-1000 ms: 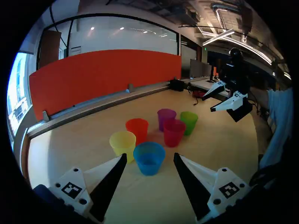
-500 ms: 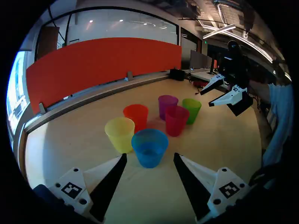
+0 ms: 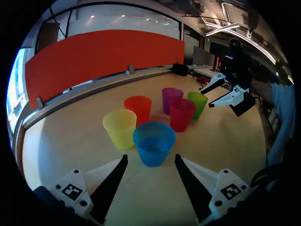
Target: Pour water
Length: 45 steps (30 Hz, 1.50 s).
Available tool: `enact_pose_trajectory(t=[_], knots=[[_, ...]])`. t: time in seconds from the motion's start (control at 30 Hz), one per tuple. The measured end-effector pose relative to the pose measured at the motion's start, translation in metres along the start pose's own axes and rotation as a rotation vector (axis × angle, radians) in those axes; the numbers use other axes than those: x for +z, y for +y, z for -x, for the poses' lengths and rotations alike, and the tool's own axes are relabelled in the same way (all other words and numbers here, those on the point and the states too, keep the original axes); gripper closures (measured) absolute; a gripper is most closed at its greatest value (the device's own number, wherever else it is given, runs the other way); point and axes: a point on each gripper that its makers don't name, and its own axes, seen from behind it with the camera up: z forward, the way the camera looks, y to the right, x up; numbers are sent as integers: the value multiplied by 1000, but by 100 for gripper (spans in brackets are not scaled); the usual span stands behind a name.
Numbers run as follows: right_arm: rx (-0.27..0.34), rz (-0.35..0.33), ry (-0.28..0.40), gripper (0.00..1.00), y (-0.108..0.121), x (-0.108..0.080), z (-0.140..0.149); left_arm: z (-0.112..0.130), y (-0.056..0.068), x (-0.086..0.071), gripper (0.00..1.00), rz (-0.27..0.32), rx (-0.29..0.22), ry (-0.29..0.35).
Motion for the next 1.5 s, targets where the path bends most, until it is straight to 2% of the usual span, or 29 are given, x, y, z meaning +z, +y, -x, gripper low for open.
enact_pose_trajectory(t=[0.57, 1.2, 1.5], knots=[[5, -10, -12, 0, 3, 24, 0, 3, -3, 20, 7, 12, -4, -18], [-2, -18, -12, 0, 3, 36, -8, -15, 5, 34, 7, 40, 12, 4], [-1, -22, -7, 0, 2, 38, -11, -16, 7, 40, 7, 41, 16, 1]])
